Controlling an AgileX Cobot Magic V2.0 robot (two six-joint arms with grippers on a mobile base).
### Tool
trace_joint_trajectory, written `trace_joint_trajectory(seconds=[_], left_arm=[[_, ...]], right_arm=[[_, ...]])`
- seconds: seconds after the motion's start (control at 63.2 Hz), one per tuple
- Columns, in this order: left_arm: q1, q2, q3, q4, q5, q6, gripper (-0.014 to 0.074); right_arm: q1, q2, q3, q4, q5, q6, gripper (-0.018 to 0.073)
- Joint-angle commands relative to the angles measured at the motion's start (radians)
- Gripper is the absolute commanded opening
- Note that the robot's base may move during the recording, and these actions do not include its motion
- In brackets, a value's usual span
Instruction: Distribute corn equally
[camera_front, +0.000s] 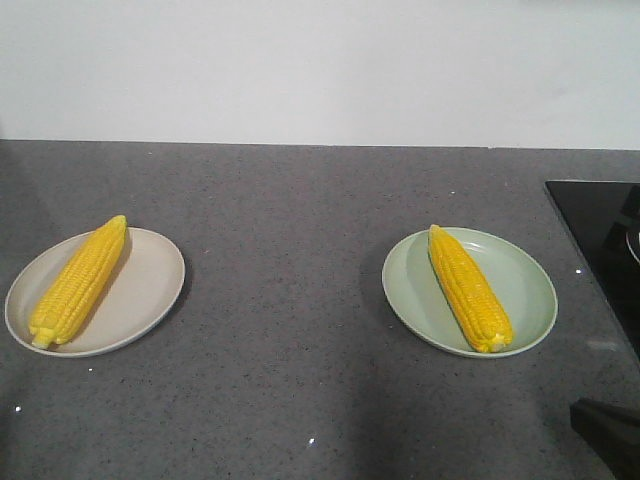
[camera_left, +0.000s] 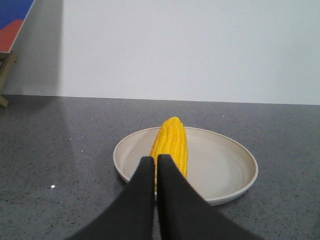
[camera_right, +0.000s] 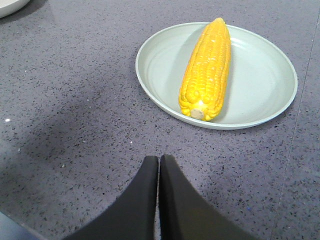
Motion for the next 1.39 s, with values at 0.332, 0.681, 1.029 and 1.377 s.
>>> trace_joint_trajectory(seconds=[0.332,0.681,1.029,1.377], left_arm=[[0.0,-0.014,-0.023,-0.011,-0.066,0.0,-0.0006],[0.0,-0.014,-0.023,-0.011,-0.066,0.0,-0.0006],[0.0,-0.014,-0.023,-0.011,-0.066,0.0,-0.0006],[0.0,-0.014,-0.023,-0.011,-0.066,0.0,-0.0006]], right_arm=[[-0.001,0.006,-0.024,0.014,-0.053,-0.01,-0.0005],[-0.002,-0.125,0.115,-0.061,-0.351,0.002,-0.0005],[-0.005,-0.389,0.385,-0.217,-0.584,0.323,-0.0005],[-0.005,-0.457,0.382,-0.485,-0.5,0.622,-0.0005]])
